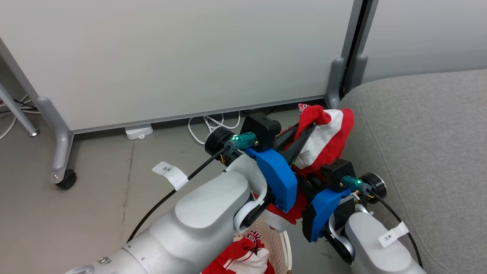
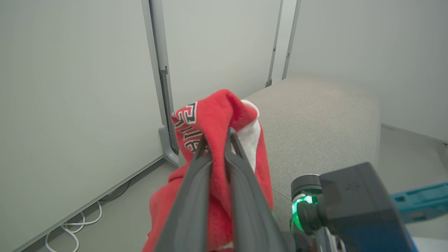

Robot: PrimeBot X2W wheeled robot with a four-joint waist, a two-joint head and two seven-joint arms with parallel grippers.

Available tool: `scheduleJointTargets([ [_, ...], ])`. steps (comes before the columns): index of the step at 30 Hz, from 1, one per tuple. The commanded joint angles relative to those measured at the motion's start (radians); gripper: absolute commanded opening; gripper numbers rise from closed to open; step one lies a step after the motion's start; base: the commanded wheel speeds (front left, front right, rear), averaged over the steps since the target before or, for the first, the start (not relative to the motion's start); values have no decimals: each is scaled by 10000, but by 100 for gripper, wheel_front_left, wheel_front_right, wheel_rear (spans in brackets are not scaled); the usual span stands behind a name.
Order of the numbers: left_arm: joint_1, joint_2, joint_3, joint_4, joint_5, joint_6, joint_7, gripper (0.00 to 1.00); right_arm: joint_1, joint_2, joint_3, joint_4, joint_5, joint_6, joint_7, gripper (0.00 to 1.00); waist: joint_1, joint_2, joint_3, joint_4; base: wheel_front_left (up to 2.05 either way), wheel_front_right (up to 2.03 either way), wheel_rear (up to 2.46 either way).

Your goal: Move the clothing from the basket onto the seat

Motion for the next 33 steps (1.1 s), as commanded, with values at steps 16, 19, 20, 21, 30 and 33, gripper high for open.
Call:
scheduleJointTargets([
  [16,-87,4,-176,343,-360,199,-271,100,-127,-32,-145,133,-216,5,-54,0,0,-1,-32,15,0,0,0],
  [19,49,31,-87,522,-327,250,-441,100,-130,-32,-175,104,-233,5,-62,0,0,-1,-27,19,0,0,0],
  [20,129,82,-64,576,-305,273,-496,100,-129,-32,-194,97,-244,5,-69,0,0,-1,-24,24,0,0,0],
  [21,215,135,-17,617,-301,283,-572,100,-119,-32,-218,83,-249,5,-81,0,0,-1,-22,28,0,0,0],
  [30,1229,957,1181,-25,287,781,-870,100,214,-109,-664,-386,-407,5,-104,0,0,-1,82,90,0,0,0],
  [33,1968,1396,1942,-769,969,1019,-874,100,338,-160,-851,-687,-486,5,-15,0,0,-1,149,88,0,0,0],
])
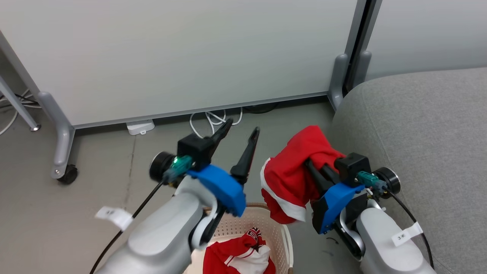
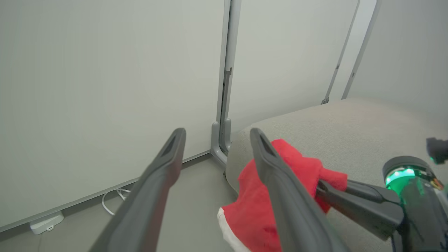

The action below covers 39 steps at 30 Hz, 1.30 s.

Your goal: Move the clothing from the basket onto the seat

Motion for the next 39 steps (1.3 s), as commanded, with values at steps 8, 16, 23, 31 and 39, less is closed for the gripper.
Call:
scheduleJointTargets([
  [8,2462,958,2172,-1949,1901,136,-33,100,465,-173,-469,-1064,-244,5,379,0,0,-1,213,-112,0,0,0],
  [16,4775,1069,4293,-3222,3399,-176,-35,100,884,-268,-764,-2069,-354,5,792,0,0,-1,378,-396,0,0,0],
  [23,6145,642,5875,-3681,4273,-586,-34,100,1202,-313,-939,-2715,-421,5,1103,0,0,-1,463,-747,0,0,0],
  [31,6365,88,6645,-3581,5106,-1255,-36,100,1435,-255,-1067,-3139,-446,5,1282,0,0,-1,559,-1308,0,0,0],
  [39,6246,-248,7022,-3432,5611,-1634,-36,100,1418,-146,-1039,-3297,-381,5,1266,0,0,-1,738,-2474,0,0,0],
])
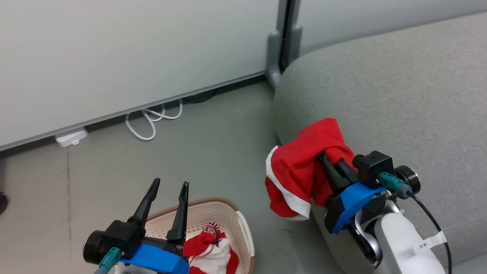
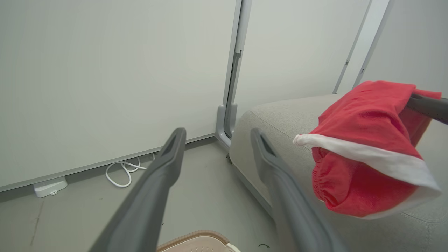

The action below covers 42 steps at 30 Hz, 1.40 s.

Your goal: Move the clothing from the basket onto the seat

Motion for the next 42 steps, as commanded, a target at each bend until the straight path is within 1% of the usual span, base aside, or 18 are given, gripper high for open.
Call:
scheduleJointTargets([
  [1,-108,-8,81,18,73,-32,-26,100,57,7,-2,-49,16,5,-48,0,0,0,102,-412,0,0,0],
  [5,-209,-138,165,46,264,-175,-25,100,141,54,-51,-112,31,5,-77,0,0,0,217,-983,0,0,0],
  [12,-298,-180,296,119,557,-298,-26,100,247,119,-151,-236,84,5,-119,0,0,0,428,-1829,0,0,0],
  [16,-362,-232,319,109,660,-360,-27,100,294,163,-219,-357,61,5,-164,0,0,0,504,-2134,0,0,0],
  [21,-411,-238,338,71,735,-375,-27,100,336,199,-263,-474,38,5,-186,0,0,0,594,-2341,0,0,0],
  [29,-538,-153,223,82,822,-435,-27,100,106,234,-576,-414,129,5,-266,0,0,0,814,-2290,0,0,0],
  [33,-748,-60,146,-14,890,-440,-27,100,-593,143,-1364,-362,66,5,-399,0,0,0,1223,-2099,0,0,0],
  [38,-1251,214,1,-328,1025,-449,-27,100,-2172,-350,-2498,23,411,5,-353,0,0,0,2255,-1698,0,0,0],
  [42,-1744,450,-156,-698,1034,-453,-27,100,-3677,-997,-3570,687,745,5,-631,0,0,0,3203,-1389,0,0,0],
])
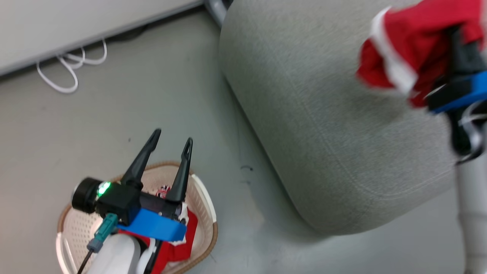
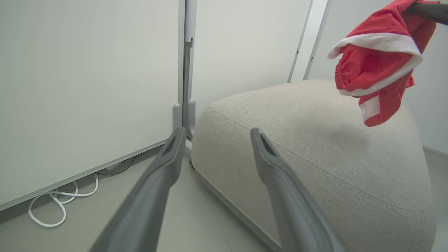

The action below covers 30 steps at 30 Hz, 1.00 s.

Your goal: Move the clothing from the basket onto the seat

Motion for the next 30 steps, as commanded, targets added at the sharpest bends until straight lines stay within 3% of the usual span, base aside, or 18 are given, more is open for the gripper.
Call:
scheduleJointTargets([
  [1,-364,136,-73,-184,29,-65,-27,100,-561,-194,-271,219,167,5,-140,0,-1,0,972,459,0,0,0],
  [10,-1348,805,-446,-1069,299,-44,-26,100,-3129,-1628,-1728,1813,853,5,-676,0,-1,0,3069,1058,0,0,0],
  [15,-1537,1042,-419,-1836,490,-45,-26,100,-3909,-1886,-2304,2785,1111,5,-945,0,-1,0,3837,1221,0,0,0],
  [21,-1366,1148,-404,-2308,608,25,-26,100,-3992,-2065,-2134,4104,778,5,-1066,3,-1,0,4170,1317,0,0,0],
  [23,-1287,1162,-404,-2311,593,33,-26,100,-3863,-2024,-2135,4592,681,3,-1086,76,-1,0,4126,1338,0,0,0],
  [24,-1254,1159,-389,-2280,561,44,-26,100,-3820,-2000,-2165,4854,647,3,-1025,100,-1,0,4076,1352,0,0,0],
  [30,-1111,1027,-358,-2135,439,52,-26,100,-3634,-2004,-1865,5813,362,5,-1065,100,-1,0,3555,1438,0,0,0],
])
